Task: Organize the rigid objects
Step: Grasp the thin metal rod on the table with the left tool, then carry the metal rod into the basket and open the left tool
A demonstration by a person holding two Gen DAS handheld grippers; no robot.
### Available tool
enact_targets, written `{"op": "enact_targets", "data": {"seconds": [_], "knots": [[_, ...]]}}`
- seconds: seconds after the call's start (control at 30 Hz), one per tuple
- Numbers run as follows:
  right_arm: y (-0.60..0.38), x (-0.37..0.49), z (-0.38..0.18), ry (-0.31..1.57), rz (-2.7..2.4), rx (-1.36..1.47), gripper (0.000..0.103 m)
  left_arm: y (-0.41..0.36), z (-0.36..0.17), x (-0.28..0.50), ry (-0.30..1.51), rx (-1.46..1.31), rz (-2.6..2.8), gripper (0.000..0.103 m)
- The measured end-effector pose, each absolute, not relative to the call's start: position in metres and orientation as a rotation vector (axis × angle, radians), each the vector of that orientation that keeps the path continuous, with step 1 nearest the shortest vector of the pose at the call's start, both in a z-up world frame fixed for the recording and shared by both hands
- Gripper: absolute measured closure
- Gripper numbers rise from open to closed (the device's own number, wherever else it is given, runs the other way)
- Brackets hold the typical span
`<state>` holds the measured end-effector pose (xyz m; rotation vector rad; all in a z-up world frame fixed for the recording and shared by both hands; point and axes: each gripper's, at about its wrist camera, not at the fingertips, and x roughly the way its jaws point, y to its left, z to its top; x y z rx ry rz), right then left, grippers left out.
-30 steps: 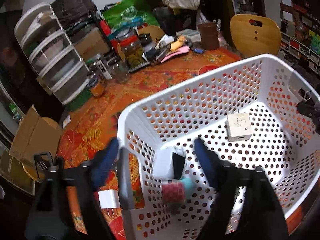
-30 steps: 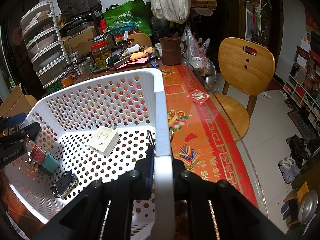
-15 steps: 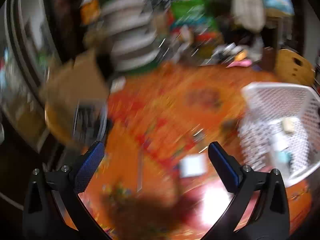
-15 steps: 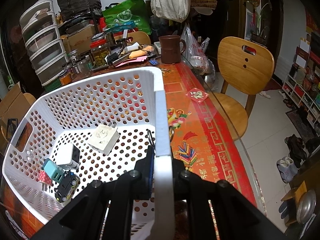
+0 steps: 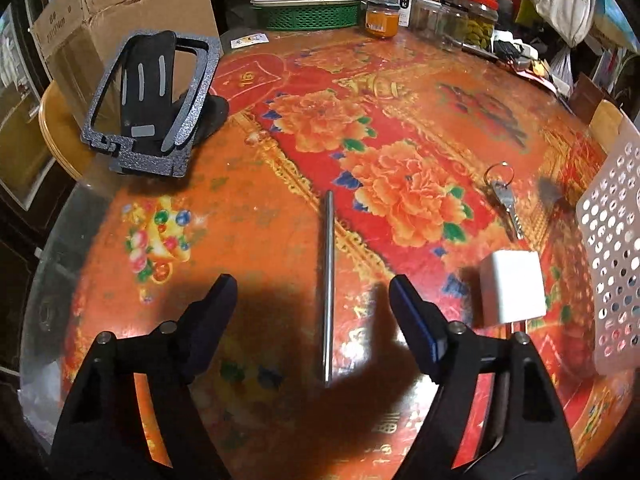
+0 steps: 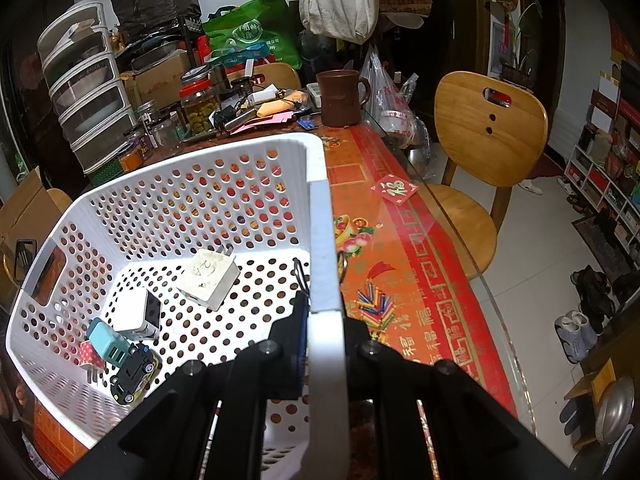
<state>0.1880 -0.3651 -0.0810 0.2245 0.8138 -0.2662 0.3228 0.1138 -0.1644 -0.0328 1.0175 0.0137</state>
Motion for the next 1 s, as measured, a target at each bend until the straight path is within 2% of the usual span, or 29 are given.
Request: {"op": "enact_targets", "data": {"seconds": [0.03,0.07,0.1,0.17,0.23,0.37,1.0], "knots": [[-0.365,0.188,-0.081,0.814,-0.266,0.224,0.094,0.112,-0.164,0.322,1.012,-0.038,0.002,0.039],[-0.365,0.188,-0.081,0.813,-0.266,0.225,0.094,0.108,-0.163,0.322,1.005,-0.027,0.002,0.050],[-0.366,0.187,-0.081,0.812,-0.266,0.225,0.094,0.107,-0.162,0.323,1.000,-0.022,-0.003,0.070],[-0.365,0.188,-0.081,0.813,-0.266,0.225,0.094,0.101,-0.161,0.323,1.002,0.012,0.008,0.098],[-0.365,0.188,-0.081,0.813,-0.266,0.225,0.094,0.085,-0.159,0.317,0.989,0.110,0.025,0.098],[-0.366,0.188,-0.081,0.811,-0.263,0.230,0.094,0.081,-0.153,0.307,0.962,0.112,-0.005,0.098],[-0.365,0.190,-0.080,0.814,-0.260,0.228,0.094,0.058,-0.047,0.259,0.695,0.183,0.048,0.098]]}}
